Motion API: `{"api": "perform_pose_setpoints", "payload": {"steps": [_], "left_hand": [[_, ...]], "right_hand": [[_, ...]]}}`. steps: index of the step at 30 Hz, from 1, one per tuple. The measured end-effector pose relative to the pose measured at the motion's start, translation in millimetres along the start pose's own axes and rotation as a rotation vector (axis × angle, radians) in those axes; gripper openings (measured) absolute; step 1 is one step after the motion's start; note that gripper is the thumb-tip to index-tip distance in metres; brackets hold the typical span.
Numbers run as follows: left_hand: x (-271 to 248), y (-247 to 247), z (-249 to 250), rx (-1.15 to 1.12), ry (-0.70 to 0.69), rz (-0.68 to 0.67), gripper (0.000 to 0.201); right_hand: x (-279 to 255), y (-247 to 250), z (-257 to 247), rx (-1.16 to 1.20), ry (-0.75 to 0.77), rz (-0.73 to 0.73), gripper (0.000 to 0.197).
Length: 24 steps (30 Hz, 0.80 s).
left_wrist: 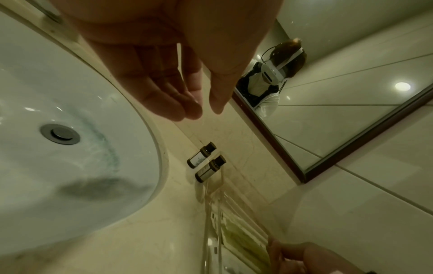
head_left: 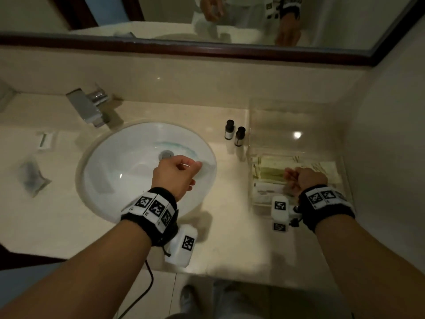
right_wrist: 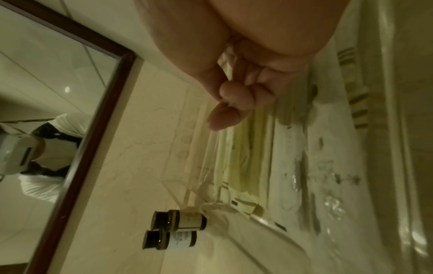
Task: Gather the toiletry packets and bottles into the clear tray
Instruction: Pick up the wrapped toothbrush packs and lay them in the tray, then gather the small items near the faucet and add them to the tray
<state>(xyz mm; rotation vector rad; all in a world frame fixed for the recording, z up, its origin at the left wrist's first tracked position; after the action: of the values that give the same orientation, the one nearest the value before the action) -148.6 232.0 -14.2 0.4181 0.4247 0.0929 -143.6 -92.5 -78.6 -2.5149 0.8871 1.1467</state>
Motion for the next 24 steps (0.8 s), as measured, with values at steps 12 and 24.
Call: {"api": "perform_pose_setpoints", "payload": {"steps": [12, 24], "left_hand": [[34.6, -38.3, 16.3, 0.036, 0.015, -0.030, 0.018], [46.2, 61.8, 26.0, -0.064, 0.007, 0.160, 0.015]], "right_hand": [[12.5, 1.6, -9.1, -0.150, 0.034, 0.130, 0.036], [-71.3, -135.1, -97.6, -0.075, 0.291, -0.158, 0.029]]}}
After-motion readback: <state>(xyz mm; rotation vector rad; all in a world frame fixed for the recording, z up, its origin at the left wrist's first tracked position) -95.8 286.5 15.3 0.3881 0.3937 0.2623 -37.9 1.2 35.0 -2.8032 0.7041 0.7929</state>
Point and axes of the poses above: each hand's wrist, its own x-axis towards the middle knuckle, its own y-axis out of the back of the hand, z = x × y, the point moved 3 cm from there along x, towards the middle knuckle, and after that the axes turned 4 degrees about -z, right-handed, at the moved point
